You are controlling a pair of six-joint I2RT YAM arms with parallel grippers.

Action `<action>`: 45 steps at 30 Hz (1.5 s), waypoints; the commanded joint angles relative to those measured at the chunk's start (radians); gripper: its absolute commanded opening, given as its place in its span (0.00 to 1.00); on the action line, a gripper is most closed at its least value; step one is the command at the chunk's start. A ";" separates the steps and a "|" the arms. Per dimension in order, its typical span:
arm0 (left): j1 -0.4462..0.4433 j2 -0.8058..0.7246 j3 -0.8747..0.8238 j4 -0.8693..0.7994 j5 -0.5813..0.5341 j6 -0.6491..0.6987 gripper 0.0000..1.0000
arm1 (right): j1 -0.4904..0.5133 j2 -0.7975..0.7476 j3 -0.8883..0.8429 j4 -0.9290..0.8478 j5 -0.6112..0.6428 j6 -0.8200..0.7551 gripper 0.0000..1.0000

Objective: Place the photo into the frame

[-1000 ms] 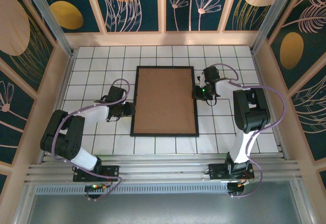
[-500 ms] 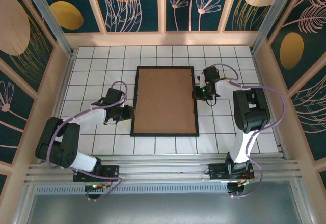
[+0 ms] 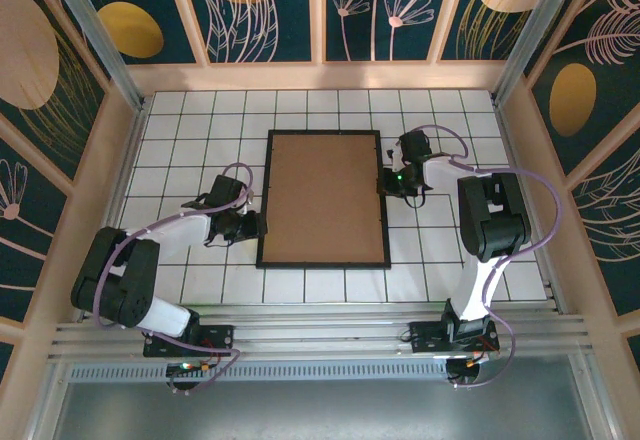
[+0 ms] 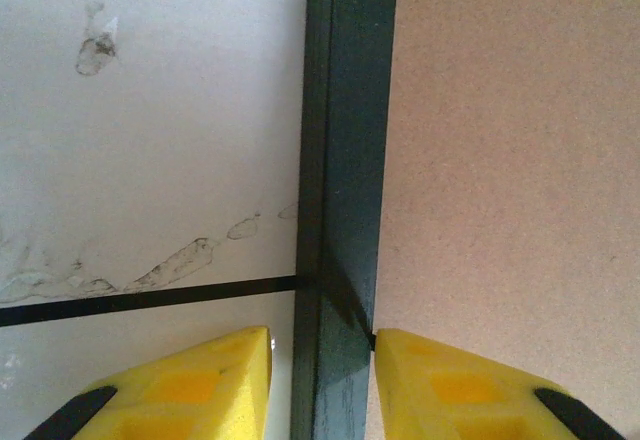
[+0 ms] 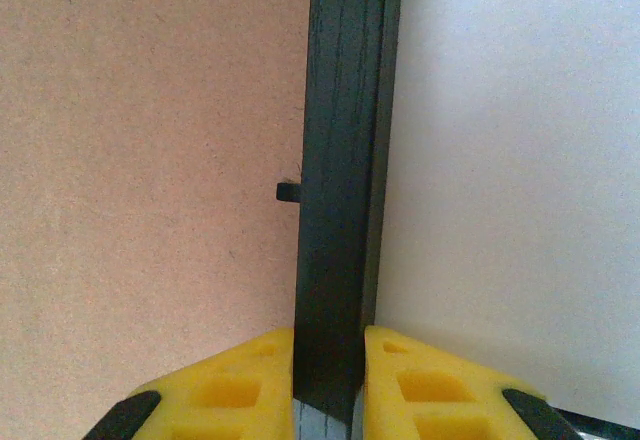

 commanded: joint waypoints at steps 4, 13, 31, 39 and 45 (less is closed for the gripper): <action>-0.014 0.053 -0.012 0.035 0.023 -0.008 0.35 | 0.011 0.001 -0.018 -0.050 0.033 -0.027 0.21; -0.041 0.114 -0.015 0.042 -0.025 0.001 0.38 | 0.014 0.005 -0.017 -0.050 0.032 -0.025 0.21; -0.009 -0.049 0.054 0.115 -0.205 -0.068 0.62 | -0.016 -0.154 -0.028 0.052 0.019 0.064 0.46; 0.041 0.051 0.067 0.271 -0.106 -0.108 0.72 | -0.031 -0.088 -0.048 0.212 -0.003 0.145 0.66; 0.042 0.148 0.081 0.330 -0.010 -0.105 0.73 | -0.023 -0.012 -0.025 0.255 -0.064 0.169 0.68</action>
